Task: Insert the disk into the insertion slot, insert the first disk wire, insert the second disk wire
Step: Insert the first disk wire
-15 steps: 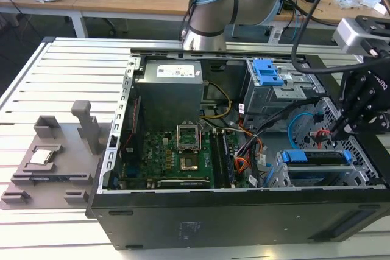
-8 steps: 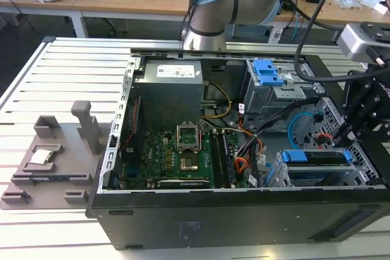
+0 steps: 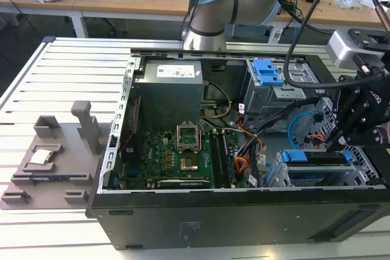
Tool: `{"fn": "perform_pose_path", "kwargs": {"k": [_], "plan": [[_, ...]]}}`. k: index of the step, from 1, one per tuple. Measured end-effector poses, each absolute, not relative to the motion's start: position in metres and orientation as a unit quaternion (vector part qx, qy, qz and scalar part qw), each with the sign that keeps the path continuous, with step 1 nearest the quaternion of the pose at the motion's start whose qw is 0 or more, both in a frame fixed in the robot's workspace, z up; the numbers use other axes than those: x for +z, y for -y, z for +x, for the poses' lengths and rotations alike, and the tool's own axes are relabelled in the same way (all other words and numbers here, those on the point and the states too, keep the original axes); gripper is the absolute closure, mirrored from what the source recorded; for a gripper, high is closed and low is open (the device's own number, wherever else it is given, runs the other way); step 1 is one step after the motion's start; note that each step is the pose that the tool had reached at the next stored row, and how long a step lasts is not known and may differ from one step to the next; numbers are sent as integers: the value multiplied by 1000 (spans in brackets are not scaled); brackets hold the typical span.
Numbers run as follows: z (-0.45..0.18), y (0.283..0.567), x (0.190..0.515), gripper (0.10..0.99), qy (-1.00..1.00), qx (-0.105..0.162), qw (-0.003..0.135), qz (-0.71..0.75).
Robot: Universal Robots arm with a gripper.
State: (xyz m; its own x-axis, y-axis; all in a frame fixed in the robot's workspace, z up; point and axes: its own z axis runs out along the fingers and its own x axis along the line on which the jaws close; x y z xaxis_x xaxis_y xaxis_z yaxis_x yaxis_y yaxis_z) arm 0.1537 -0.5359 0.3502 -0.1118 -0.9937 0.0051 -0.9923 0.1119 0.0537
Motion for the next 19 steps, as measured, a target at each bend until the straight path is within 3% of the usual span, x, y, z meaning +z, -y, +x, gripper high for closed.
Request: {"fn": "perform_pose_path", "kwargs": {"k": [19], "plan": [[150,538,344,925,736,-17,21,676]]}}
